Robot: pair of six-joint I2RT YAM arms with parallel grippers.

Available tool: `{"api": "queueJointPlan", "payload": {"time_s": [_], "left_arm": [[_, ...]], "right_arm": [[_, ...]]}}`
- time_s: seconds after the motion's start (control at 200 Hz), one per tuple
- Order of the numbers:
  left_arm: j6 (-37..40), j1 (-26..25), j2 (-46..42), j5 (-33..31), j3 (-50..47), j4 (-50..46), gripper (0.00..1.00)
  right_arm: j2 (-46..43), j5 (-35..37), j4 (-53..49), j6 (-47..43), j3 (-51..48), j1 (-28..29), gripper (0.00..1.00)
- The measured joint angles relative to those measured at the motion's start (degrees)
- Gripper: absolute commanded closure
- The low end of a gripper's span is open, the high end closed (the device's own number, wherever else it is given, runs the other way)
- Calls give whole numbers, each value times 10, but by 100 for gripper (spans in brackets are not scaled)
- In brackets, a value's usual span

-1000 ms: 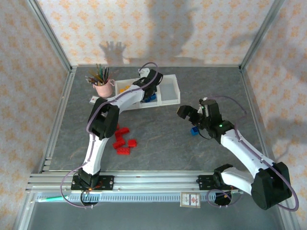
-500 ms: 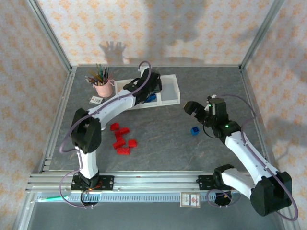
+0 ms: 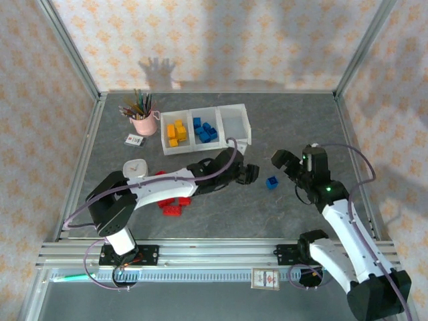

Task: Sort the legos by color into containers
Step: Pick up the lego from the middle-right of the table.

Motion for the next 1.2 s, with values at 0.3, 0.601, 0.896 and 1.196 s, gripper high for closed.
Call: {"api": "queueJointPlan", "payload": {"time_s": [0.3,0.601,0.896,1.196], "left_arm": [[68,-32,91,19,-5,122,21],[138,-41,187,30,10,184,20],[184,-49,267,24,85,190,23],[205,-49,289,12,114,190,44]], "right_arm": [[-58,60,-65,24,0,0,0],[-73,78,-87,25,0,0,0],[-73,78,-87,25,0,0,0],[-73,78,-87,24,0,0,0]]}}
